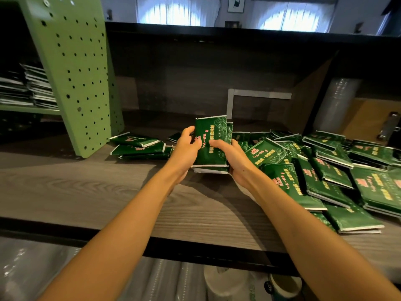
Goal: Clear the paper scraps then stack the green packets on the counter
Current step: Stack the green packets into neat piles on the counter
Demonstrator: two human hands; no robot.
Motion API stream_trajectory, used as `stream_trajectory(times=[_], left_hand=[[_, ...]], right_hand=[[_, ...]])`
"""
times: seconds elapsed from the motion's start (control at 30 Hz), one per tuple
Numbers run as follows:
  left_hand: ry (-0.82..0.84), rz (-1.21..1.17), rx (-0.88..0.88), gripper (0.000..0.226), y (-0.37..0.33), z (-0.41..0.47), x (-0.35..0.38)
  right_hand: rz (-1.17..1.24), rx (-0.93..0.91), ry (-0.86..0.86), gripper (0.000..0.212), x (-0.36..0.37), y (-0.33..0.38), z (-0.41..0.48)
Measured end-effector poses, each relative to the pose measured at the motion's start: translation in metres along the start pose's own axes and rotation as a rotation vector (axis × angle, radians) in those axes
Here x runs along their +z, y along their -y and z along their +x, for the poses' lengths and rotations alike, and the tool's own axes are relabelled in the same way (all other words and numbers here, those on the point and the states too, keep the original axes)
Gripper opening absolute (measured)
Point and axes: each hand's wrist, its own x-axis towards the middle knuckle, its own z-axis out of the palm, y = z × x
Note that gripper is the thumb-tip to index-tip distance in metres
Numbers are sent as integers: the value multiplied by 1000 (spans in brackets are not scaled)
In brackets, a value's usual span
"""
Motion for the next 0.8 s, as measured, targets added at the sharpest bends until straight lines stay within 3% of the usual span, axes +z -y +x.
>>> stream_trajectory(times=[0.07, 0.2, 0.33, 0.47, 0.6, 0.67, 0.8], left_hand=[[-88, 68, 6, 45, -2, 4, -5], [-365, 758, 77, 43, 2, 8, -33], [-275, 1263, -142, 38, 12, 9, -50], [-193, 1325, -183, 45, 19, 10, -48], [-218, 1314, 66, 33, 7, -4, -29], [-251, 1192, 130, 29, 6, -3, -28], [-349, 1000, 74, 28, 8, 6, -45]], right_hand=[[21, 9, -24, 51, -4, -2, 2], [-4, 22, -48, 61, -6, -3, 4], [-1, 33, -32, 80, -4, -3, 4], [2, 43, -38, 60, -6, -2, 3], [-5, 41, -53, 56, -6, -1, 1], [-21, 30, -66, 64, -6, 2, -1], [-18, 39, -98, 107, -12, 1, 5]])
